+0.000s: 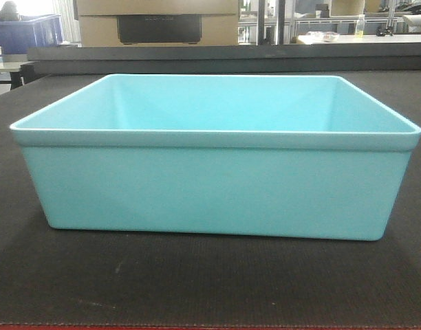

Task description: Fetch blue bin and place on conveyor start

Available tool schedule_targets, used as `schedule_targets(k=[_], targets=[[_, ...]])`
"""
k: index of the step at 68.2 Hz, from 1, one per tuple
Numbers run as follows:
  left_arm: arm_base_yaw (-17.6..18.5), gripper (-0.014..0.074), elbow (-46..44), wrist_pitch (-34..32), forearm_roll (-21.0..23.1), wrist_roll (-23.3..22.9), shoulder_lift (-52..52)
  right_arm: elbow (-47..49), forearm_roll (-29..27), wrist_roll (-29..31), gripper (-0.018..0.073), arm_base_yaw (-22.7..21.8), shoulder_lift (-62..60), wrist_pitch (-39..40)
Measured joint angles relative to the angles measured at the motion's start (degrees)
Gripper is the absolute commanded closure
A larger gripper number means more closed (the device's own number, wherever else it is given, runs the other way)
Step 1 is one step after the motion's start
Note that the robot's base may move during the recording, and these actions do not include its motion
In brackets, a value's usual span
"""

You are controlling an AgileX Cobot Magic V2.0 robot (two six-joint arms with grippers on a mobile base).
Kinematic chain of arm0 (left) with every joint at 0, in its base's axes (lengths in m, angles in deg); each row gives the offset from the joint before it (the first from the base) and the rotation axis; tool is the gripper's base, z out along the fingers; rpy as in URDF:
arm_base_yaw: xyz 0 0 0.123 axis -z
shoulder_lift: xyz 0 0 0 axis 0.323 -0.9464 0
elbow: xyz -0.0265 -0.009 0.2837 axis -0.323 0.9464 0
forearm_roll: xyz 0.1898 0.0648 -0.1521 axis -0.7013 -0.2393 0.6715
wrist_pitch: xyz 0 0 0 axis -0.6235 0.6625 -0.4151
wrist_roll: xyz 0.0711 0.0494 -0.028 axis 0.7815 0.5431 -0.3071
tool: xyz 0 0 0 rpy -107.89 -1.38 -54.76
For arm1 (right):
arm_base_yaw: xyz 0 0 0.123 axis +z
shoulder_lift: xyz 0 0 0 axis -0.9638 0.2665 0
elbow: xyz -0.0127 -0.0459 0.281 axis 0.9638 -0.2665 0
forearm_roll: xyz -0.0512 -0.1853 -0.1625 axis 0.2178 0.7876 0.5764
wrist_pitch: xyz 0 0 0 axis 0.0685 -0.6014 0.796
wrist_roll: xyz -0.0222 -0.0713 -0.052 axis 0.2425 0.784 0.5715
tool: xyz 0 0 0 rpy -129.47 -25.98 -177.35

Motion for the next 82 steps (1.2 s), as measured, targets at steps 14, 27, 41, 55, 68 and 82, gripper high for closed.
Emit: schedule_targets(k=[14, 27, 41, 55, 68, 82], targets=[[0.00, 0.0707, 0.00, 0.00, 0.00, 0.00, 0.00, -5.82, -0.61, 0.23, 0.0721, 0.00, -1.46, 3.33], [0.00, 0.0707, 0.00, 0.00, 0.00, 0.00, 0.04, -5.93, -0.67, 0.34, 0.0721, 0.00, -1.46, 4.37], [0.00, 0.0707, 0.00, 0.00, 0.00, 0.00, 0.04, -5.96, -0.67, 0.34, 0.0721, 0.00, -1.46, 4.37], [0.00, 0.0707, 0.00, 0.00, 0.00, 0.00, 0.04, -5.96, -0.67, 0.34, 0.0721, 0.00, -1.46, 4.51], [0.00, 0.0707, 0.00, 0.00, 0.00, 0.00, 0.04, -5.96, -0.67, 0.34, 0.0721, 0.00, -1.46, 4.51], [0.00, 0.0707, 0.00, 0.00, 0.00, 0.00, 0.04, -5.96, -0.67, 0.34, 0.0721, 0.00, -1.46, 4.51]])
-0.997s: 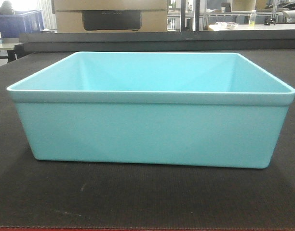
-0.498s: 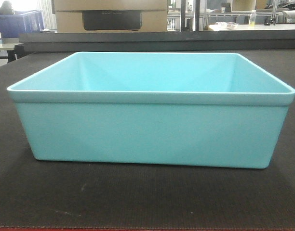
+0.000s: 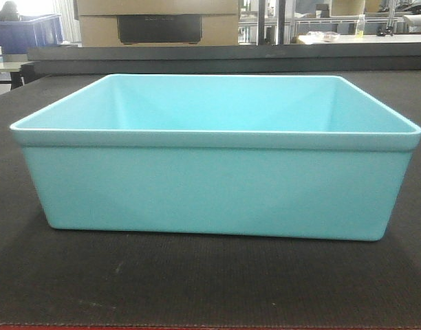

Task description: Fetch blue bin and place on conveyor start

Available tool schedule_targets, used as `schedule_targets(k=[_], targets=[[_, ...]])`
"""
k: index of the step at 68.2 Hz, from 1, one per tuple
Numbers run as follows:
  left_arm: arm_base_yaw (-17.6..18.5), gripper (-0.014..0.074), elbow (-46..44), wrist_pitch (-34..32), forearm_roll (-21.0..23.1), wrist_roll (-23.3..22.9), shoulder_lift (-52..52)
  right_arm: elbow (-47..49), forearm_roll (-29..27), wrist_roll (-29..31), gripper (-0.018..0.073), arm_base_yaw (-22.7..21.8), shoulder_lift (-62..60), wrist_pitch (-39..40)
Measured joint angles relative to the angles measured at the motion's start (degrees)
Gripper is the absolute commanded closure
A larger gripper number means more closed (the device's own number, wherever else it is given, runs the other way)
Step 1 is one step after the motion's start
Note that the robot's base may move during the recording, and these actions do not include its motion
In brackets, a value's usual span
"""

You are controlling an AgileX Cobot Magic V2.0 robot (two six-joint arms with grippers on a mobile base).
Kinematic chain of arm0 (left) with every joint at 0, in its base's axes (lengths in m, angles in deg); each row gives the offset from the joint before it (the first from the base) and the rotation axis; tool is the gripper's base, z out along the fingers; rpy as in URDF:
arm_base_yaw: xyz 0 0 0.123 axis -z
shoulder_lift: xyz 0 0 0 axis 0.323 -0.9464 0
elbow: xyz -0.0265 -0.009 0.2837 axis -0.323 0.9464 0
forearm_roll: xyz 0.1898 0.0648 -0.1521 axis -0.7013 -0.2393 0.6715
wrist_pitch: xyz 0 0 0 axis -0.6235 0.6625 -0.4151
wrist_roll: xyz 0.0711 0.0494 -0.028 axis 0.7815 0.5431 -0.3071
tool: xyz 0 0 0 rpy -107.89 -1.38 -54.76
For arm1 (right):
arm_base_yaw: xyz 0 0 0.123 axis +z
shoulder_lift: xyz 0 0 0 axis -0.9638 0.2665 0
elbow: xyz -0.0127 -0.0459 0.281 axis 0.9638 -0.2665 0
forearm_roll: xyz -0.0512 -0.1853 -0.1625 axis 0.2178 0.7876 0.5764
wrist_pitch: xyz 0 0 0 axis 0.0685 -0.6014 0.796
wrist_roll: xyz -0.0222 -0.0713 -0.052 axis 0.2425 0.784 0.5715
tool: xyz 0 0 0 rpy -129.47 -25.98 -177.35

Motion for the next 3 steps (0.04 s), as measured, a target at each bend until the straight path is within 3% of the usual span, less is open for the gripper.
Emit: schedule_targets(k=[3], targets=[[0.00, 0.0707, 0.00, 0.00, 0.00, 0.00, 0.00, 0.00, 0.00, 0.00, 0.0721, 0.00, 0.00, 0.00]])
